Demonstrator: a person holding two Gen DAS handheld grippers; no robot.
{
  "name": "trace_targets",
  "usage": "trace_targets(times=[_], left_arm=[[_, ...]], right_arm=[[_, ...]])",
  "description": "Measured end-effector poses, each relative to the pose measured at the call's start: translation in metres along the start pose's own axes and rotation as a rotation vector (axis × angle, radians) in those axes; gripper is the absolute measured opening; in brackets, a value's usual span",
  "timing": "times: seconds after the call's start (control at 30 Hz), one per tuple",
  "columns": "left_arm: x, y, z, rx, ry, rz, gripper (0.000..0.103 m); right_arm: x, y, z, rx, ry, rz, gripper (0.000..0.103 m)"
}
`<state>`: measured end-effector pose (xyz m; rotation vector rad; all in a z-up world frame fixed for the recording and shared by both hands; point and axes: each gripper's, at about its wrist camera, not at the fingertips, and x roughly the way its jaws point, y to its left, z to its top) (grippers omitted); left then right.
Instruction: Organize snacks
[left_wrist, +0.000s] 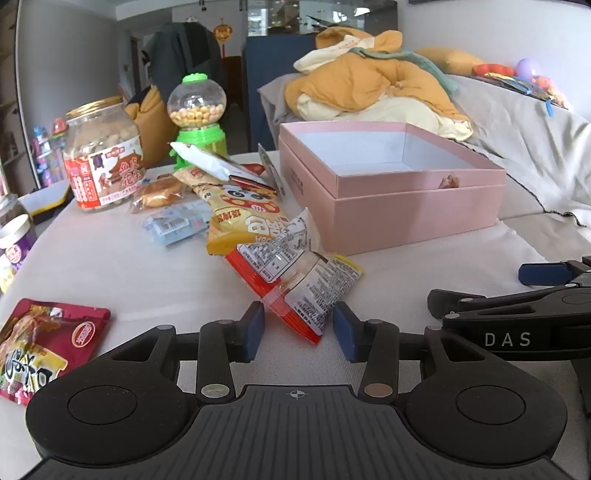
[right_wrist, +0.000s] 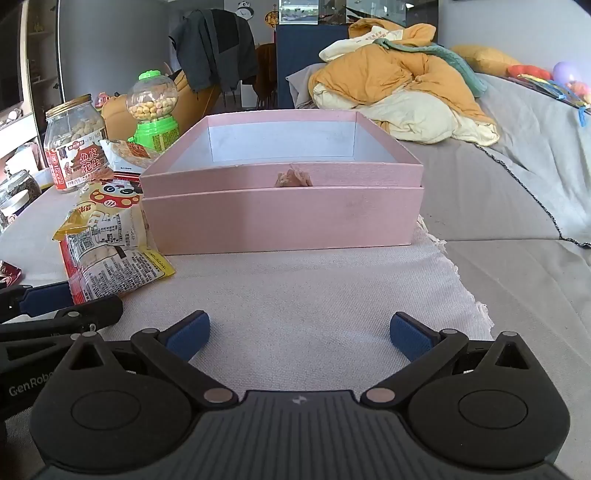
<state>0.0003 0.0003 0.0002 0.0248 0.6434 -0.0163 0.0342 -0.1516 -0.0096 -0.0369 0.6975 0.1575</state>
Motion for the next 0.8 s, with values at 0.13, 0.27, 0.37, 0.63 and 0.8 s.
trace_targets(times=[0.13, 0.27, 0.37, 0.63, 0.8], left_arm=[[-0.0003, 0.0001, -0.0003, 0.003, -0.007, 0.002, 0.048], [-0.0007, 0.0001, -0.0004, 0.001, -0.007, 0.001, 0.048], [-0.0008, 0.0006, -0.0006, 0.000, -0.007, 0.000, 0.048], [-0.0006, 0.0004, -0.0005, 0.001, -0.006, 0.001, 0.049], [-0.0006, 0.0005, -0.0005, 0.001, -0.006, 0.001, 0.049]], right_arm=[[0.0003, -0.0001, 0.0001, -0.001, 0.010, -0.001, 0.103], [0.0000, 0.0000, -0.0001, -0.001, 0.010, -0.001, 0.103], [-0.0001, -0.0004, -0.0002, 0.002, 0.008, 0.001, 0.103], [0.0005, 0.0004, 0.0003, 0.001, 0.007, 0.001, 0.103], [0.0008, 0.0006, 0.0004, 0.001, 0.007, 0.001, 0.103]])
